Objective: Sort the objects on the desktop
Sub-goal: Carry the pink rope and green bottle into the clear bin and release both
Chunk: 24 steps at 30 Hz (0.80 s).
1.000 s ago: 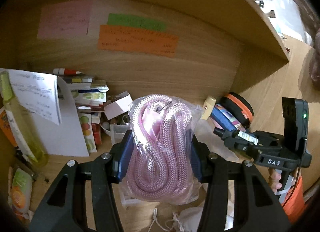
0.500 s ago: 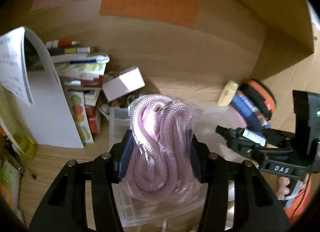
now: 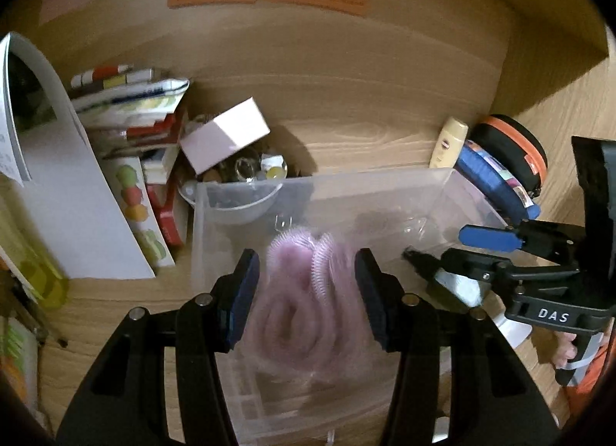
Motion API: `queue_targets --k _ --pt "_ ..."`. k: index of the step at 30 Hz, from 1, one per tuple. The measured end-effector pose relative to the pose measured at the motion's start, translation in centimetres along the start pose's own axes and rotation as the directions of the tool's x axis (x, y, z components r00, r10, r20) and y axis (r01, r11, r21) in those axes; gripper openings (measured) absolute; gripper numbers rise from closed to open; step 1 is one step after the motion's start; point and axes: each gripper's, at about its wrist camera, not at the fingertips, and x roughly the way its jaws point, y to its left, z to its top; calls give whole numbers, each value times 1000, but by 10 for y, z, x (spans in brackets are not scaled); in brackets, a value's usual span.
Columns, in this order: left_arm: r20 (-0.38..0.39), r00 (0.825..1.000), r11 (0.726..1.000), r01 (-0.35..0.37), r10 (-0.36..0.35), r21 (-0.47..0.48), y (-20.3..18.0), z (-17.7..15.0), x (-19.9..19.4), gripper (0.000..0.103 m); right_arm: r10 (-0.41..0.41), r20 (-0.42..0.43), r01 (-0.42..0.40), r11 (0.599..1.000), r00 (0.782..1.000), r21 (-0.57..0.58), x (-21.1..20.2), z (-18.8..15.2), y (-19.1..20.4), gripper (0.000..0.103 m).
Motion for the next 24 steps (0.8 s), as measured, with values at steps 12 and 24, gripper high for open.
queue_targets --k 12,24 --pt "15 1000 1000 12 -12 17 -4 1 -7 58 -29 15 30 999 999 -34 1 0 7 54" --pt "106 994 998 34 -29 -50 13 20 -54 89 -22 98 24 1000 995 -17 -26 7 7 78"
